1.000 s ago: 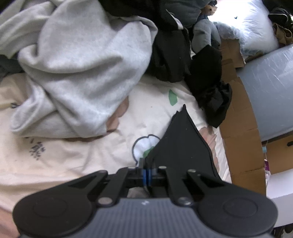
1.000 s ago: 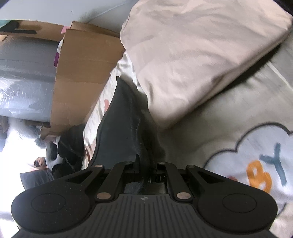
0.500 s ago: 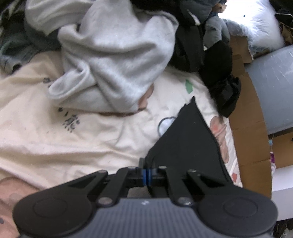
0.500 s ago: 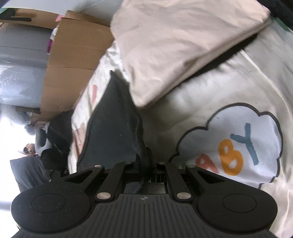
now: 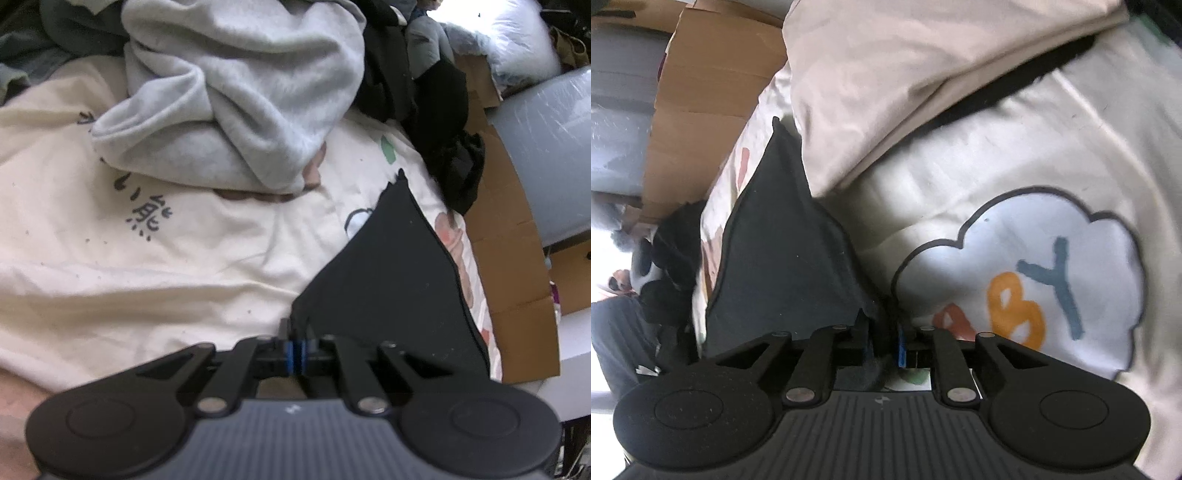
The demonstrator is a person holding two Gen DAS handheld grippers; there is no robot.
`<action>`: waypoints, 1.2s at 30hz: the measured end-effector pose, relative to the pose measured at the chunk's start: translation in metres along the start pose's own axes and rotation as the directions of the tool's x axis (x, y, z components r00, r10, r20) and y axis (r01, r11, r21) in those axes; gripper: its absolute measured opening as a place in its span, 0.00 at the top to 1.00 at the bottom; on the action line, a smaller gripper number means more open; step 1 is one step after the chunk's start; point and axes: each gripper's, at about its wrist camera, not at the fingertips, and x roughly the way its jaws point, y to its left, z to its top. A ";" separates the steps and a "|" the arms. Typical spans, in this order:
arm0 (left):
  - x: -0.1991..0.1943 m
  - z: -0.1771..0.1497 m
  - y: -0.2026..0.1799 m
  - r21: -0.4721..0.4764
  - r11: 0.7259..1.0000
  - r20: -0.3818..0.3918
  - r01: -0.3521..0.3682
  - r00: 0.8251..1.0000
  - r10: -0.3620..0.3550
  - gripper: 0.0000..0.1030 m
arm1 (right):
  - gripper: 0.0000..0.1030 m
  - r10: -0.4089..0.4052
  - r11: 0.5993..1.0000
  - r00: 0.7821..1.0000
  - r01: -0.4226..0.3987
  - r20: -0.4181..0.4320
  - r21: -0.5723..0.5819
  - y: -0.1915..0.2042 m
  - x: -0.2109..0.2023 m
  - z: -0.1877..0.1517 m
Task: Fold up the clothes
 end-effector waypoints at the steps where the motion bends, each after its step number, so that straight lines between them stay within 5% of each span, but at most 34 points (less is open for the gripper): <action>1: 0.000 0.000 0.002 -0.006 1.000 0.001 0.008 1.000 -0.008 0.94 | 0.84 -0.019 1.000 1.000 0.019 0.001 -0.011 0.002 -0.005 0.002; 9: -0.016 0.011 0.014 0.009 0.999 -0.001 0.032 0.999 -0.032 0.92 | 0.83 -0.094 0.989 0.995 0.098 0.042 -0.107 0.037 -0.037 0.016; 18: -0.016 0.023 0.026 0.056 0.994 -0.094 0.091 0.992 -0.086 0.55 | 0.76 -0.122 0.931 0.992 0.106 -0.023 -0.350 0.120 -0.028 0.030; 27: 0.015 0.031 0.044 -0.034 0.972 -0.250 0.232 0.940 -0.233 0.53 | 0.76 -0.172 0.833 0.974 0.062 -0.150 -0.550 0.193 0.010 0.018; 34: 0.032 0.038 0.049 -0.093 0.949 -0.267 0.300 0.911 -0.314 0.57 | 0.76 -0.184 0.751 0.943 -0.046 -0.276 -0.658 0.236 0.064 -0.021; 36: 0.033 0.038 0.048 -0.094 0.947 -0.273 0.308 0.906 -0.322 0.57 | 0.76 -0.164 0.757 0.937 -0.080 -0.307 -0.649 0.243 0.079 -0.031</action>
